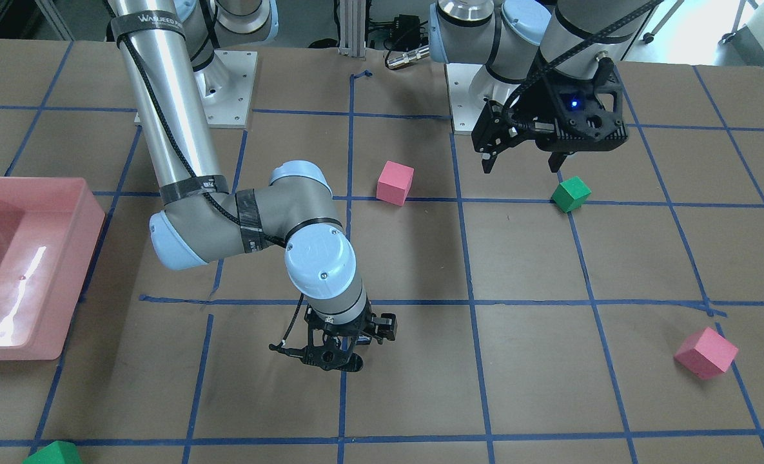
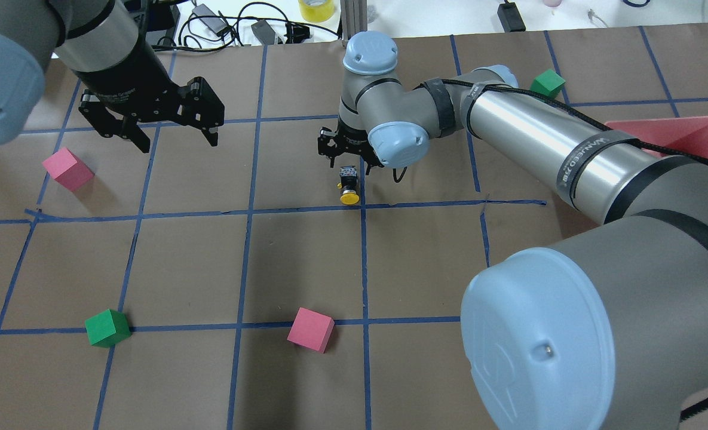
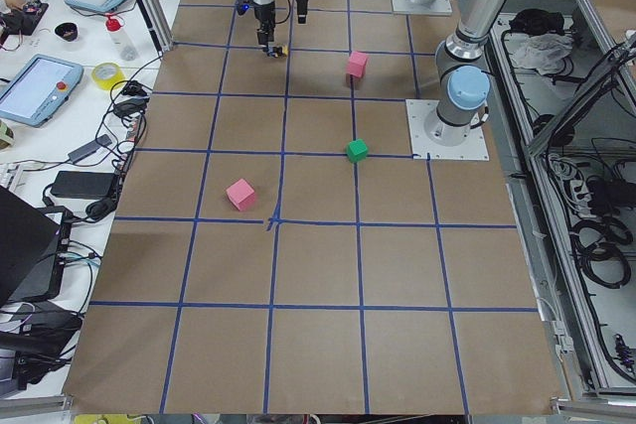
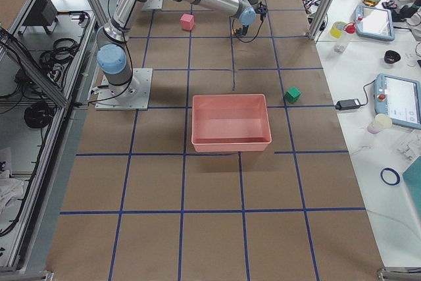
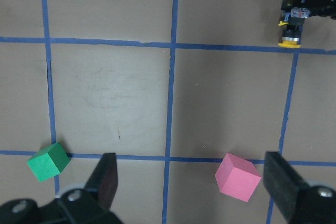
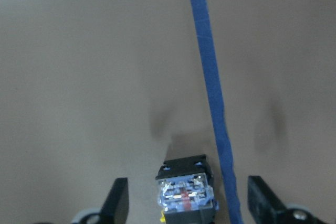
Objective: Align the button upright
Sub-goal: 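Lower the button onto the table and open the right gripper, then raise the right arm away while the left gripper reaches toward the button, then lower the left gripper around the lying button and close on it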
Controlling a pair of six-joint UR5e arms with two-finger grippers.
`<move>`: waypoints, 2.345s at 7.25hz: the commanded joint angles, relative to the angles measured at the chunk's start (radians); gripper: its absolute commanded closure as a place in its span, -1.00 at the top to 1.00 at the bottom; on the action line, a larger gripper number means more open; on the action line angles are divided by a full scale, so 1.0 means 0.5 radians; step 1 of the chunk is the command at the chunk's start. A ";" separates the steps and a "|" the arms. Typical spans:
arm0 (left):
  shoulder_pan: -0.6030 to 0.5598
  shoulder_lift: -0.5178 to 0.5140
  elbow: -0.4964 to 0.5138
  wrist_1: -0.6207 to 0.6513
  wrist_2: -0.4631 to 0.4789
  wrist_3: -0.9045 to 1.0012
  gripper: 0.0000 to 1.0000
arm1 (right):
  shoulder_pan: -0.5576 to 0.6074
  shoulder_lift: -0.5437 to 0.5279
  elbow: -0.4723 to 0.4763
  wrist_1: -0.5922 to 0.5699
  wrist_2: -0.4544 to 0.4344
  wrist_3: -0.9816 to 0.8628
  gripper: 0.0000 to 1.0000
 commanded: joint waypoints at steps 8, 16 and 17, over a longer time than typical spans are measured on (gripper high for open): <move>-0.539 -0.231 -1.209 2.379 0.036 -0.351 0.98 | -0.604 -1.169 0.419 0.781 -0.192 -0.908 1.00; -0.888 -1.029 -1.094 3.324 0.492 -0.675 0.74 | -0.613 -1.286 0.360 0.946 -0.299 -0.893 1.00; -0.892 -1.106 -1.084 3.418 0.499 -0.679 0.74 | -0.613 -1.296 0.360 0.946 -0.311 -0.902 1.00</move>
